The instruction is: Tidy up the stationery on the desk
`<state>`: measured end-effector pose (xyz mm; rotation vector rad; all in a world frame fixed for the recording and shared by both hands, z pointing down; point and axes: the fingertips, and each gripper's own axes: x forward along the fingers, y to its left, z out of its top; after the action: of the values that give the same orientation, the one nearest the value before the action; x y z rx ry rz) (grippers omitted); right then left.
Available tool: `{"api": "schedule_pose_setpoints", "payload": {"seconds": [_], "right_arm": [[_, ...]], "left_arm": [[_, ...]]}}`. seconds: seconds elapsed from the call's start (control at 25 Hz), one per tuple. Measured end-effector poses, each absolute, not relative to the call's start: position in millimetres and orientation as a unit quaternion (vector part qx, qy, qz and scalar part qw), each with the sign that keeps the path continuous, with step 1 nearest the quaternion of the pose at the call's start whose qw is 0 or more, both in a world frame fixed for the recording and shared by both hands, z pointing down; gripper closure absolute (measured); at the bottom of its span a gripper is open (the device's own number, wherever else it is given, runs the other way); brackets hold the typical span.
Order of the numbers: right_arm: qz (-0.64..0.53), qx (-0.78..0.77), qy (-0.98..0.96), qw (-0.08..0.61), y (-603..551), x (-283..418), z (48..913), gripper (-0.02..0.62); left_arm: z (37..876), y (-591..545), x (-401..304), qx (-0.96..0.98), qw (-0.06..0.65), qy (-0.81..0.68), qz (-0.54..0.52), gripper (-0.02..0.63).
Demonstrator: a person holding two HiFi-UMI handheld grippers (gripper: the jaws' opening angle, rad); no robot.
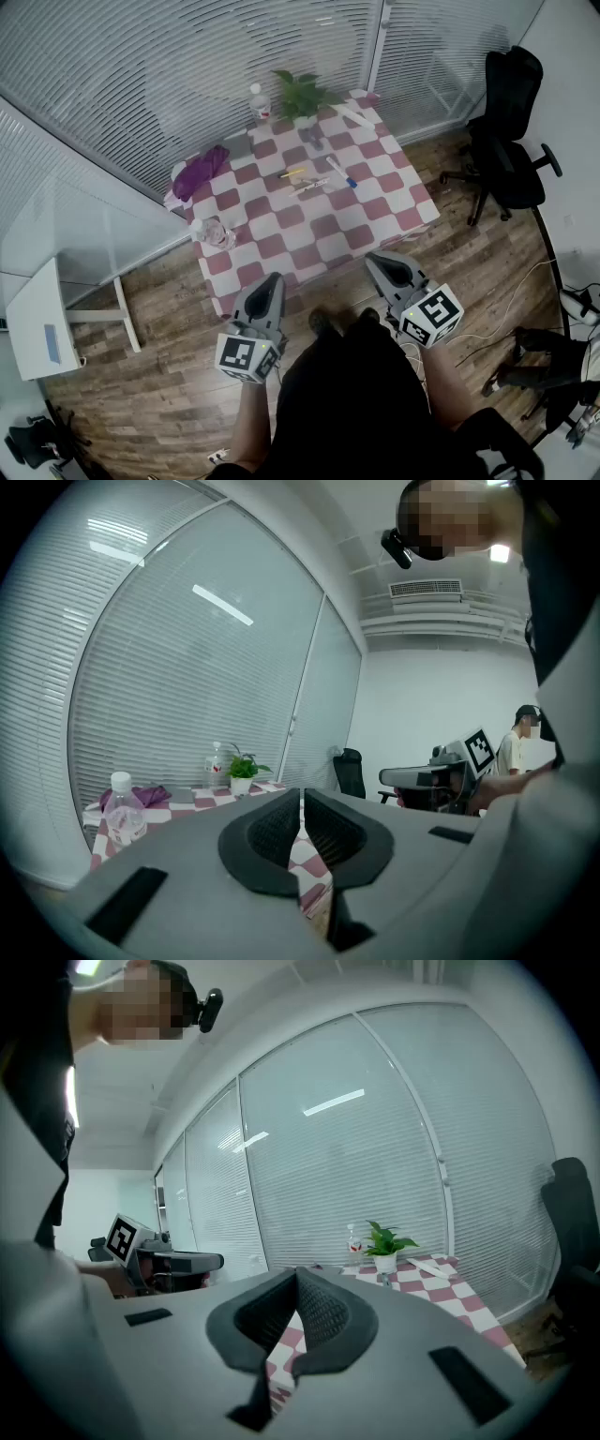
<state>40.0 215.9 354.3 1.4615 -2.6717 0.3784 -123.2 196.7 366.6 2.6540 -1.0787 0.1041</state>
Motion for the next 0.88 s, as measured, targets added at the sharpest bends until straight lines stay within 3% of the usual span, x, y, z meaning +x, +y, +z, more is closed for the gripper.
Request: {"api": "schedule_pose_setpoints", "payload": {"seconds": [0.88], "right_arm": [[0.145,0.462,-0.875,0.016,197.7,31.7,350.0,0.574]], "left_arm": [[360.9,199.3,-127.0,0.919,0.137,-0.368,0.037,0.563]]}}
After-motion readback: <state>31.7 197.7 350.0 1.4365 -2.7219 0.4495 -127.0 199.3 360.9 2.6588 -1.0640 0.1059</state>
